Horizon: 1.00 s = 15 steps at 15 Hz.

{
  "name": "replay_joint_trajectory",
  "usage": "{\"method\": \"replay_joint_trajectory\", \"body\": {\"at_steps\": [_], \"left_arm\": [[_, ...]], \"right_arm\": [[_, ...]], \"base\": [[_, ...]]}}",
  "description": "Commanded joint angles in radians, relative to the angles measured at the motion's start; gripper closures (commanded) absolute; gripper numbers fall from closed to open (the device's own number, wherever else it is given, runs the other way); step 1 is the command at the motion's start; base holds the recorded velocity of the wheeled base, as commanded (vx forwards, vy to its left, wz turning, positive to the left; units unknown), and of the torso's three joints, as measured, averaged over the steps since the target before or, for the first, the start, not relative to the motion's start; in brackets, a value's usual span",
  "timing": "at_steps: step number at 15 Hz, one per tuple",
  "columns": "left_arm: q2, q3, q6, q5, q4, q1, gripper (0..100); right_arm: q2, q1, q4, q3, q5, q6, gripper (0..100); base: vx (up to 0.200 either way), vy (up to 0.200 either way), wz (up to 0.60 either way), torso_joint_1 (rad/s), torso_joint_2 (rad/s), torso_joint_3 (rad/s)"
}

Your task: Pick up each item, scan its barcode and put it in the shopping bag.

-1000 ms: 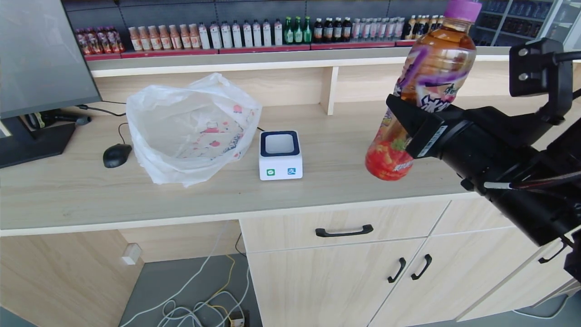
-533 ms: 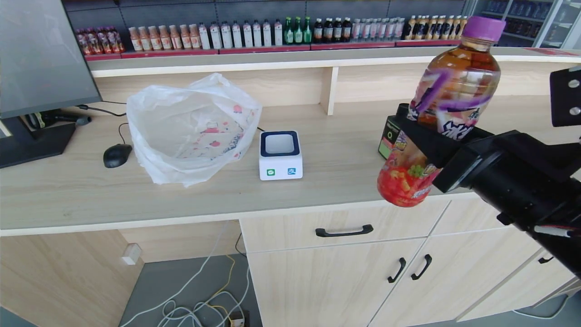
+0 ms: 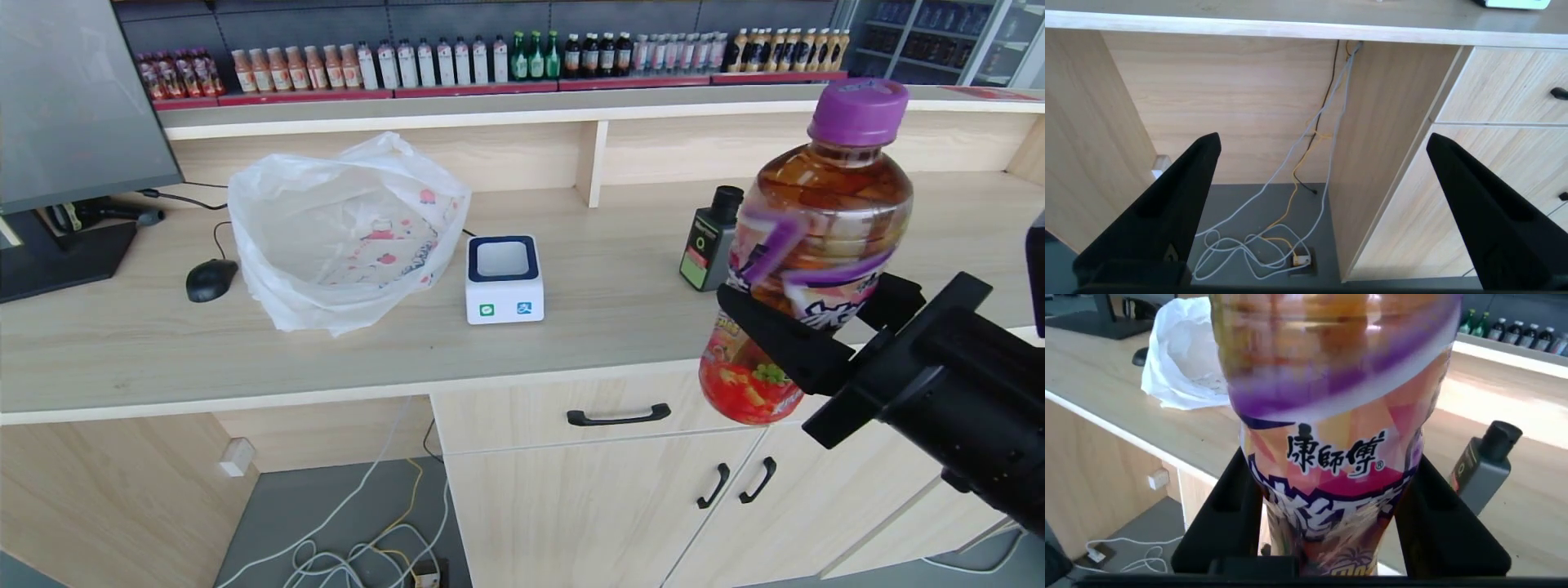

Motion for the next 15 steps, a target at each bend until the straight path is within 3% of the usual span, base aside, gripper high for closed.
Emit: {"method": "replay_joint_trajectory", "body": {"at_steps": [1,4,8,15], "left_arm": [[0.0,0.0,0.0,0.0,0.0,-0.001,0],[0.0,0.0,0.0,0.0,0.0,0.0,0],[0.0,0.0,0.0,0.0,0.0,0.0,0],[0.0,0.0,0.0,0.0,0.0,0.0,0]], "right_arm": [[0.005,0.025,0.0,0.006,0.001,-0.063,100],[0.039,0.037,0.0,0.033,0.007,-0.091,100],[0.087,0.082,-0.013,0.052,0.007,-0.267,100],[0.097,0.142,-0.091,0.055,0.06,-0.789,100]], "base": [[0.0,0.0,0.0,0.0,0.0,0.0],[0.0,0.0,0.0,0.0,0.0,0.0],[0.0,0.0,0.0,0.0,0.0,0.0],[0.0,0.0,0.0,0.0,0.0,0.0]]}}
